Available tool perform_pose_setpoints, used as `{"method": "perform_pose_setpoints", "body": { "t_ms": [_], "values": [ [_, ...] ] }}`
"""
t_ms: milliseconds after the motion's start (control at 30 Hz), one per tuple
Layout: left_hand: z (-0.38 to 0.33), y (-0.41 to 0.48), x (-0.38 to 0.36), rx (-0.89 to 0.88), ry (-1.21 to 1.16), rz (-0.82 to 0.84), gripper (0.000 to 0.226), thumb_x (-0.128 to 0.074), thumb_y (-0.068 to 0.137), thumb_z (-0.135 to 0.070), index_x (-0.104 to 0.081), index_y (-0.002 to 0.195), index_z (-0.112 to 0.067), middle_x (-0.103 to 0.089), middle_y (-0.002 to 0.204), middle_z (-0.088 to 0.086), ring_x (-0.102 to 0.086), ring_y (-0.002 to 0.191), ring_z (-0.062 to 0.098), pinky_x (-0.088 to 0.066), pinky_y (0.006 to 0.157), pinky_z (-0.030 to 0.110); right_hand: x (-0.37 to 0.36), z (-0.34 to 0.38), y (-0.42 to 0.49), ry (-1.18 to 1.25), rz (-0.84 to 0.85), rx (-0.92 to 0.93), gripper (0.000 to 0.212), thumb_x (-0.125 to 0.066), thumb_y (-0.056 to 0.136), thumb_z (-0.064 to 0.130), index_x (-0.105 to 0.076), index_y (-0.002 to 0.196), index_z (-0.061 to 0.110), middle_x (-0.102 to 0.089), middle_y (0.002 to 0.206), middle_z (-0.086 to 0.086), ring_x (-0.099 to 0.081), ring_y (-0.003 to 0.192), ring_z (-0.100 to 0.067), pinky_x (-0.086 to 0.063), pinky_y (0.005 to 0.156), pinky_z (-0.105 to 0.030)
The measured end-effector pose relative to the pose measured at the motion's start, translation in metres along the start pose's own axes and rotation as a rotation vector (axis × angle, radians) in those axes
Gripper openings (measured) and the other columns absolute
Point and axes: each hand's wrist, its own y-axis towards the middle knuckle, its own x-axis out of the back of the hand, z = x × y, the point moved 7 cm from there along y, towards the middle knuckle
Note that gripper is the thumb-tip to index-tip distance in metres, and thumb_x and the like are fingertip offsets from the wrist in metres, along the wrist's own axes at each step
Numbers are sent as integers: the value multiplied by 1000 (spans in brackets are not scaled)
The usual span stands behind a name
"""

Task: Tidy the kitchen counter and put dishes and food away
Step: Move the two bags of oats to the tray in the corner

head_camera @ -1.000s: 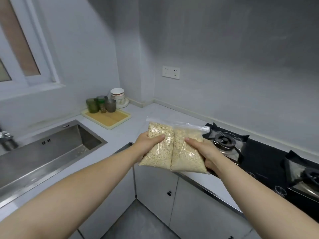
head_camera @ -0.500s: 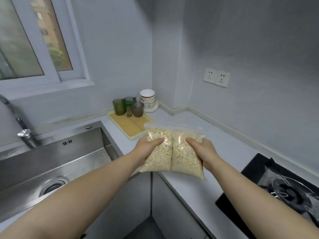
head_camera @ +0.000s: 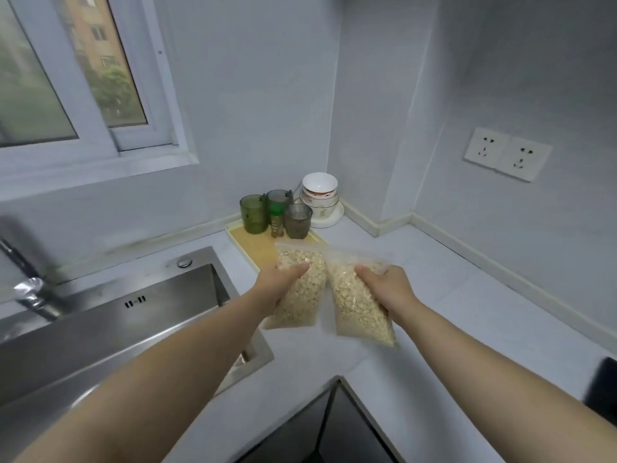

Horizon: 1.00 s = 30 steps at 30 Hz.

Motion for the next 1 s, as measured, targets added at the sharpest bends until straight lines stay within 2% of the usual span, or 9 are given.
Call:
{"method": "perform_pose_setpoints", "body": {
  "t_ms": [67,167,267,467,600,700,767,833,1000],
  "values": [
    [1,35,19,53,-15,-26,43,-71,82,-35,-53,116,-15,-61,116,6,-57,105,26,-48,91,40,-22,4,28,-54,-21,-12,24,-70,83,30,-66,79,7,-68,75,-6,-65,69,-19,-52,69,-33],
    [3,73,35,79,-66,-42,40,-74,80,-29,-58,115,-16,-65,112,7,-62,102,29,-51,90,45,-42,8,58,-83,-82,-42,28,-69,84,28,-57,64,12,-59,60,-4,-56,54,-16,-44,56,-28],
    [1,106,42,87,-86,-50,30,-73,82,-24,-60,108,-18,-66,106,4,-62,103,28,-50,92,46,-55,9,89,-75,-150,-75,25,-69,83,29,-61,70,10,-64,71,-5,-62,70,-22,-45,66,-28],
    [-13,151,39,5,-105,-110,35,-65,88,-21,-53,120,-17,-58,108,-2,-55,104,19,-49,89,39,-78,35,131,13,-273,-26,28,-63,88,30,-56,68,12,-57,67,2,-54,64,-14,-41,59,-23],
    [-11,167,49,-57,226,-133,35,-57,92,-21,-53,126,-17,-57,115,-1,-56,96,14,-46,62,17,-101,23,141,-178,-177,-4,32,-55,92,22,-63,68,1,-58,64,-7,-52,60,-17,-39,53,-22],
    [-30,177,60,-175,521,-165,25,-56,91,-24,-62,114,-17,-63,93,-5,-58,77,8,-42,56,17,-104,16,148,-339,-109,25,32,-52,91,15,-58,61,6,-57,61,-6,-53,66,-22,-38,54,-25],
    [-49,185,60,-232,682,-177,18,-57,91,-28,-65,102,-17,-64,84,-5,-60,71,9,-45,57,19,-103,24,157,-445,-77,45,16,-55,88,19,-65,78,11,-63,78,-1,-59,81,-23,-42,64,-24],
    [-62,193,54,-227,817,-152,14,-59,90,-32,-63,91,-19,-62,78,-3,-59,67,11,-47,58,21,-102,37,167,-548,-67,51,23,-58,85,27,-67,101,13,-65,97,-2,-62,94,-23,-44,74,-27],
    [-70,207,45,-197,973,-161,10,-53,93,-18,-60,87,-13,-56,77,0,-54,68,13,-42,60,22,-113,58,183,-787,18,111,29,-52,87,17,-54,59,10,-52,61,-3,-57,67,-26,-39,55,-27]
  ]
}}
